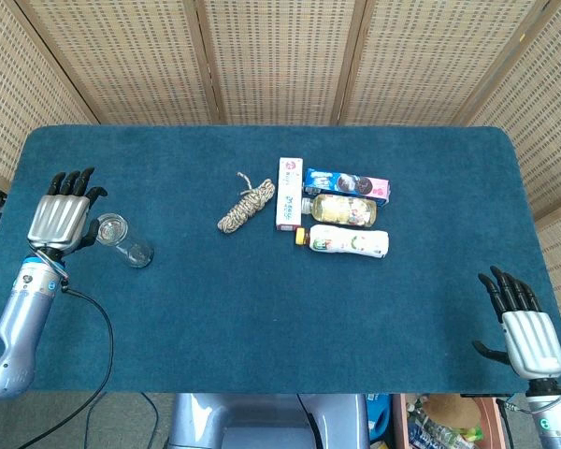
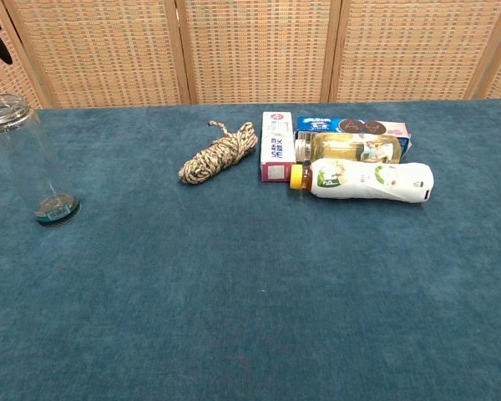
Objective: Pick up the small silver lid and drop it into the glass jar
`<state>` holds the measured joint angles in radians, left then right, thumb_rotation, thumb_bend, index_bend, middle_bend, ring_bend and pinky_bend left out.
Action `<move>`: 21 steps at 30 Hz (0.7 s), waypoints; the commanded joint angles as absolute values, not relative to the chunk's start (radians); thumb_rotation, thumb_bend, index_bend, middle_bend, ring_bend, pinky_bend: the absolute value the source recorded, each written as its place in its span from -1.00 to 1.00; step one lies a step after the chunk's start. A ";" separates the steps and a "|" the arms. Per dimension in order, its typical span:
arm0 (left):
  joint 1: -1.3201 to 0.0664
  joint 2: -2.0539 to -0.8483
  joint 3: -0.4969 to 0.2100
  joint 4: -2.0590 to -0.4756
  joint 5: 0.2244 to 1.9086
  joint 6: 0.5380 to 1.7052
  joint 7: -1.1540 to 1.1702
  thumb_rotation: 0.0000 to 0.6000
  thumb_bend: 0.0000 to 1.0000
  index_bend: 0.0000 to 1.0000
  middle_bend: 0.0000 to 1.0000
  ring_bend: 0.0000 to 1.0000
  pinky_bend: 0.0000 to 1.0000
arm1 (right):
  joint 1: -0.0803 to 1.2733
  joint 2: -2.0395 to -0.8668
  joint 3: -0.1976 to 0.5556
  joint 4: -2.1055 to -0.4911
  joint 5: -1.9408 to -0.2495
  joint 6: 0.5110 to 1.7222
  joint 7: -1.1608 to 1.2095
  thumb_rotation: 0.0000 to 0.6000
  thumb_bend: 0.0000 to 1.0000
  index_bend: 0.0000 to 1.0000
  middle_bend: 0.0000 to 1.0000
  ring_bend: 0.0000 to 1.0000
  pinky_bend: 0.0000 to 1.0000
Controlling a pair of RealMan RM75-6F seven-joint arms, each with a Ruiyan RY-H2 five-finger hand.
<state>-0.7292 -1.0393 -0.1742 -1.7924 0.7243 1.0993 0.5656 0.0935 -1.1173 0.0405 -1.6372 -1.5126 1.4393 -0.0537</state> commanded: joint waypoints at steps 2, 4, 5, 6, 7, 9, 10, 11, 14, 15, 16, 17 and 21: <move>-0.698 -1.014 -0.199 -1.839 0.779 1.137 0.486 1.00 0.06 -0.73 -1.00 -1.00 -1.00 | 0.095 -1.117 0.041 -1.636 -1.511 1.435 -0.051 1.00 -0.75 -0.87 -1.00 -1.00 -0.72; -0.669 -0.999 -0.204 -1.874 0.832 1.170 0.432 1.00 -0.10 -0.91 -1.00 -1.00 -1.00 | 0.096 -1.118 0.041 -1.634 -1.509 1.432 -0.049 1.00 -0.76 -0.87 -1.00 -1.00 -0.72; -0.653 -0.992 -0.204 -1.890 0.863 1.187 0.407 1.00 -0.19 -0.95 -1.00 -1.00 -1.00 | 0.097 -1.118 0.041 -1.632 -1.508 1.432 -0.048 1.00 -0.76 -0.87 -1.00 -1.00 -0.72; -0.634 -0.987 -0.201 -1.908 0.900 1.210 0.380 1.00 -0.32 -0.99 -1.00 -1.00 -1.00 | 0.097 -1.119 0.042 -1.631 -1.508 1.432 -0.048 1.00 -0.76 -0.87 -1.00 -1.00 -0.72; -0.603 -0.981 -0.190 -1.930 0.962 1.249 0.349 1.00 -0.44 -1.00 -1.00 -1.00 -1.00 | 0.097 -1.120 0.043 -1.630 -1.509 1.433 -0.047 1.00 -0.76 -0.87 -1.00 -1.00 -0.72; -0.563 -0.979 -0.166 -1.948 1.047 1.304 0.323 1.00 -0.54 -1.00 -1.00 -1.00 -1.00 | 0.097 -1.121 0.043 -1.628 -1.511 1.436 -0.047 1.00 -0.76 -0.87 -1.00 -1.00 -0.72; -0.531 -0.982 -0.144 -1.955 1.108 1.349 0.313 1.00 -0.58 -1.00 -1.00 -1.00 -1.00 | 0.097 -1.123 0.044 -1.627 -1.513 1.439 -0.049 1.00 -0.76 -0.87 -1.00 -1.00 -0.72; -0.503 -0.988 -0.123 -1.956 1.159 1.386 0.306 1.00 -0.59 -1.00 -1.00 -1.00 -1.00 | 0.096 -1.125 0.043 -1.626 -1.517 1.443 -0.051 1.00 -0.76 -0.87 -1.00 -1.00 -0.73; -0.434 -1.010 -0.073 -1.946 1.271 1.474 0.290 1.00 -0.66 -1.00 -1.00 -1.00 -1.00 | 0.095 -1.131 0.043 -1.622 -1.529 1.456 -0.055 1.00 -0.77 -0.87 -1.00 -1.00 -0.76; -0.411 -1.020 -0.059 -1.935 1.306 1.505 0.285 1.00 -0.68 -1.00 -1.00 -1.00 -1.00 | 0.094 -1.134 0.044 -1.620 -1.534 1.463 -0.057 1.00 -0.77 -0.87 -1.00 -1.00 -0.78; -0.389 -1.030 -0.045 -1.924 1.336 1.531 0.283 1.00 -0.71 -1.00 -1.00 -1.00 -1.00 | 0.092 -1.137 0.044 -1.617 -1.539 1.470 -0.059 1.00 -0.78 -0.88 -1.00 -1.00 -0.79; -0.366 -1.039 -0.027 -1.912 1.364 1.556 0.287 1.00 -0.72 -1.00 -1.00 -1.00 -1.00 | 0.091 -1.140 0.045 -1.615 -1.544 1.476 -0.061 1.00 -0.79 -0.90 -1.00 -1.00 -0.81; -0.286 -1.084 0.029 -1.845 1.442 1.635 0.348 1.00 -0.75 -1.00 -1.00 -1.00 -1.00 | 0.090 -1.149 0.046 -1.611 -1.558 1.493 -0.073 1.00 -0.82 -0.97 -1.00 -1.00 -0.88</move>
